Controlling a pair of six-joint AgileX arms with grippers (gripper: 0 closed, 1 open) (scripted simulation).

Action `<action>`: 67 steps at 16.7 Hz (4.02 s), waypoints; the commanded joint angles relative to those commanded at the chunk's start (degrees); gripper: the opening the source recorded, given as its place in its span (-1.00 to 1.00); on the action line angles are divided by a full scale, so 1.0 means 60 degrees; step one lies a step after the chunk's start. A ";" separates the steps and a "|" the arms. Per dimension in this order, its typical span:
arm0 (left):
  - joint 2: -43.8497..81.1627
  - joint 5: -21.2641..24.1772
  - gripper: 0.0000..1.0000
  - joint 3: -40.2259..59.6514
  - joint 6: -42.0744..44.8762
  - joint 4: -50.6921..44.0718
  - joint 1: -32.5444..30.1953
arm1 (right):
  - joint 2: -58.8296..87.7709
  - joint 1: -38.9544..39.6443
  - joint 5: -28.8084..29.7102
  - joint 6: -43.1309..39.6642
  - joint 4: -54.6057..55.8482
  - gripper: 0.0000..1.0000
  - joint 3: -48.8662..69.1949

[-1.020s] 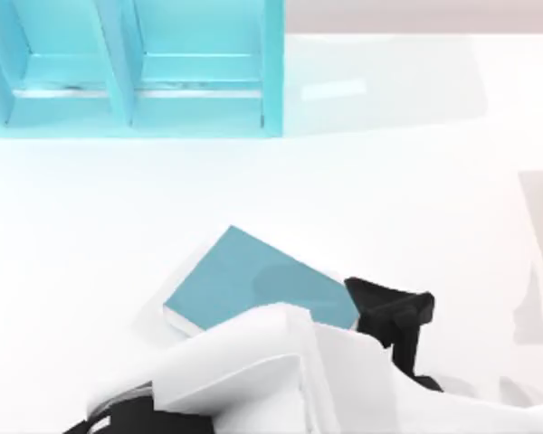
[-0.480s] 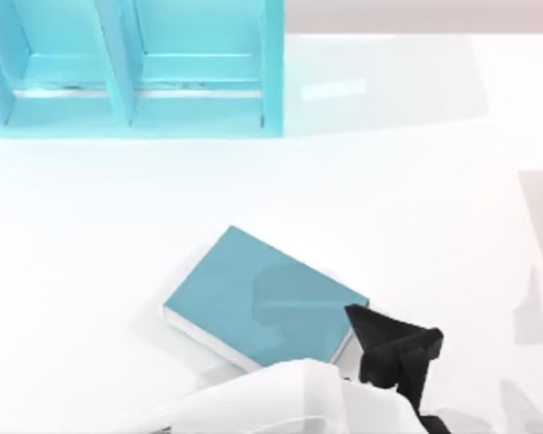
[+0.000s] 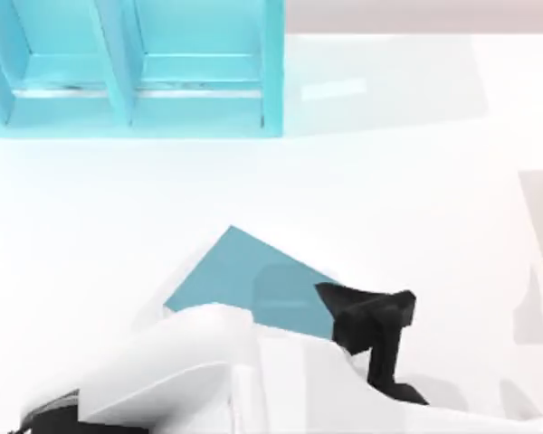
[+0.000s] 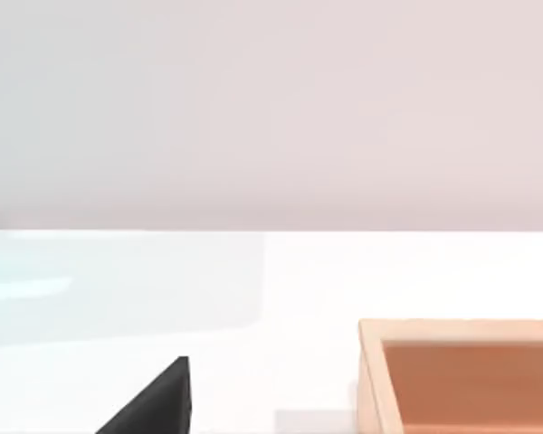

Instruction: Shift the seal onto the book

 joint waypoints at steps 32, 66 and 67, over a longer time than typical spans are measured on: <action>-2.1587 1.0435 1.00 -1.5408 3.5453 1.5948 1.3633 | 0.0000 0.0000 0.0000 0.0000 0.0000 1.00 0.0000; -2.1746 1.0503 1.00 -1.5729 3.5853 1.6157 1.3855 | 1.6937 -0.3744 -0.0008 -0.3655 -1.1448 1.00 1.4613; -2.1746 1.0503 1.00 -1.5729 3.5853 1.6157 1.3855 | 1.7377 -0.3843 -0.0004 -0.3742 -1.1753 1.00 1.4956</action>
